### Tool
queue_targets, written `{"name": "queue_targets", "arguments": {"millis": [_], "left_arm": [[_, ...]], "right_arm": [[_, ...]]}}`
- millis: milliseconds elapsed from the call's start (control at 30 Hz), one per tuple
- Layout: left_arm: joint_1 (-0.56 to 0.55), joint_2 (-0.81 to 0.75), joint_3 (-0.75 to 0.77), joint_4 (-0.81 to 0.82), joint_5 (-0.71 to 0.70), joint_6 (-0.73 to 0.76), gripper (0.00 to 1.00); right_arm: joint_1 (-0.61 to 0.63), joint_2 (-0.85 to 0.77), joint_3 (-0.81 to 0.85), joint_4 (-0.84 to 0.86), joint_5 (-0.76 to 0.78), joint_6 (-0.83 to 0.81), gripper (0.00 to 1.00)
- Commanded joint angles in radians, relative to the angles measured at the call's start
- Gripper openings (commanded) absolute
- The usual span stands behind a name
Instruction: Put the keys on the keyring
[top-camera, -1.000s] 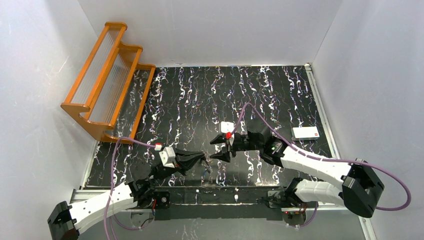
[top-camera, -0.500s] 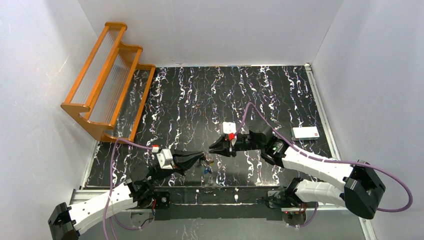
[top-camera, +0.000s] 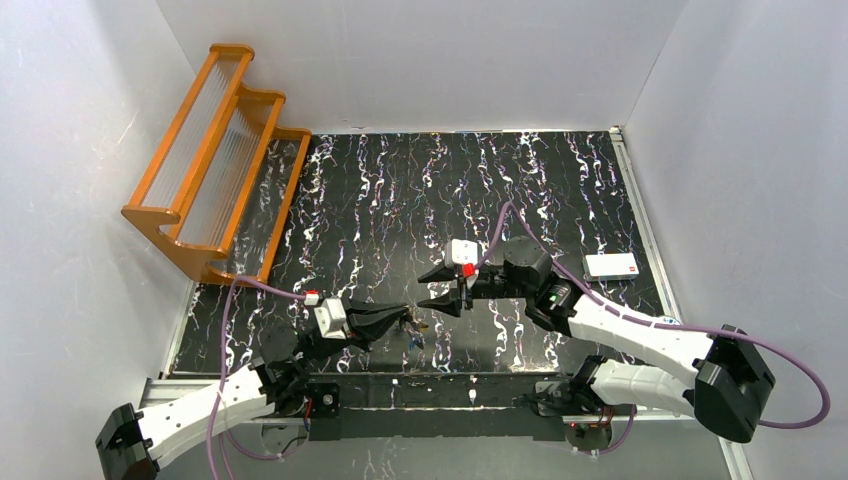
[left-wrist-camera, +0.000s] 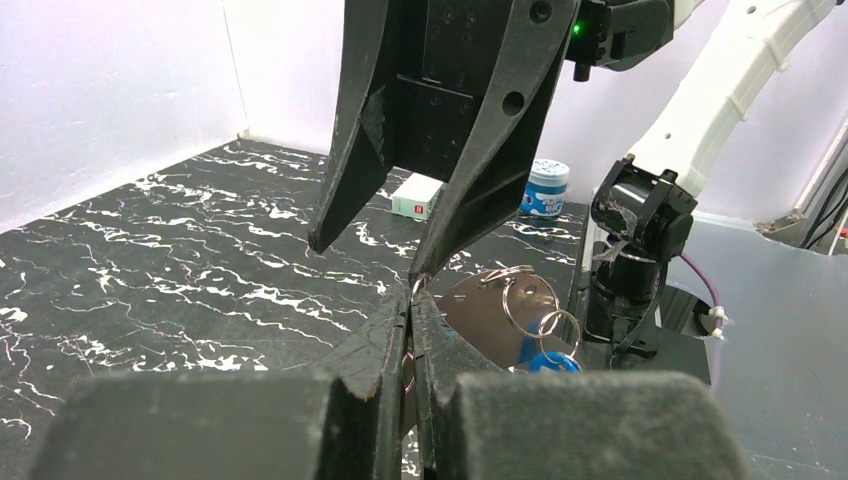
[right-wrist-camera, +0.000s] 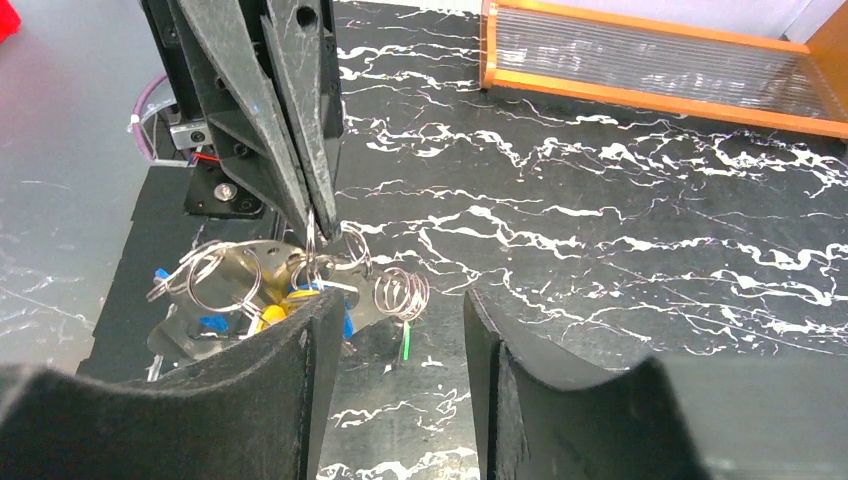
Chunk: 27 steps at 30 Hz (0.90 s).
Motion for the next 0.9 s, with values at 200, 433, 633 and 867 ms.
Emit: {"name": "queue_targets", "arguments": {"millis": [200,433,633,867], "left_arm": [[-0.001,0.021,-0.043,0.076,-0.014,0.014,0.0],[0.0,0.024,-0.039,0.078,-0.02,0.016,0.0],[0.0,0.025,-0.037,0.078,-0.019,0.018,0.0],[0.0,0.03,-0.037,0.081,-0.022,0.02,0.0]], "right_arm": [[-0.003,0.029,0.054,0.12,-0.087,0.046,0.48],[-0.003,0.048,0.057,0.124,-0.176,0.049,0.45],[-0.003,0.059,0.063,0.129,-0.217,0.06,0.49],[-0.003,0.06,0.065,0.122,-0.231,0.068,0.51]]}}
